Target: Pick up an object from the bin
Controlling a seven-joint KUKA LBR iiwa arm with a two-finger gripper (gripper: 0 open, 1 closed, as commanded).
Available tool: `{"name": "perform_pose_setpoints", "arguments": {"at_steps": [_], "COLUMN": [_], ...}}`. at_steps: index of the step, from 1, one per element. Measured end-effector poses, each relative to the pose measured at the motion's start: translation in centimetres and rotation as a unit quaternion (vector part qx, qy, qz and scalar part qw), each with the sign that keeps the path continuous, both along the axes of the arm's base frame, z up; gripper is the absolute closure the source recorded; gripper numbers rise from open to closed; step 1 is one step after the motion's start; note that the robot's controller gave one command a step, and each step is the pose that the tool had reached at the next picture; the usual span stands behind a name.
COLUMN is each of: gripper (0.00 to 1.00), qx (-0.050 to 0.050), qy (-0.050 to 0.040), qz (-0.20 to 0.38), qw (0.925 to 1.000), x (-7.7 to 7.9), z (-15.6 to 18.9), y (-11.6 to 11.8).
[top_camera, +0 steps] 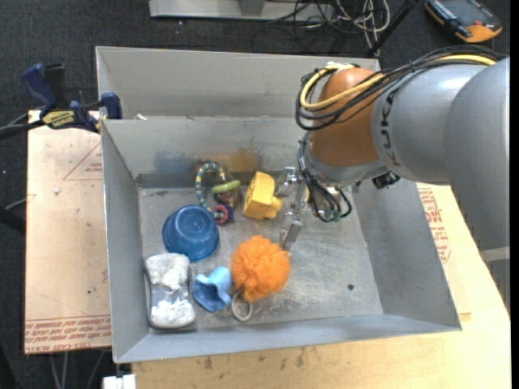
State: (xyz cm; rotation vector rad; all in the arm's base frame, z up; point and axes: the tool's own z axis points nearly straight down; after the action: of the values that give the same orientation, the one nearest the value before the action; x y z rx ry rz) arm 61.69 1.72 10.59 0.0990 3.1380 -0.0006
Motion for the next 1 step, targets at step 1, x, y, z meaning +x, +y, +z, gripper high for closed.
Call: {"name": "perform_pose_setpoints", "arguments": {"at_steps": [1], "gripper": [0.00], "qx": [0.003], "qy": [-0.0011], "qz": [0.018], "qw": [0.9998], "x": [-0.08], "z": [-2.55], "y": [2.34]}}
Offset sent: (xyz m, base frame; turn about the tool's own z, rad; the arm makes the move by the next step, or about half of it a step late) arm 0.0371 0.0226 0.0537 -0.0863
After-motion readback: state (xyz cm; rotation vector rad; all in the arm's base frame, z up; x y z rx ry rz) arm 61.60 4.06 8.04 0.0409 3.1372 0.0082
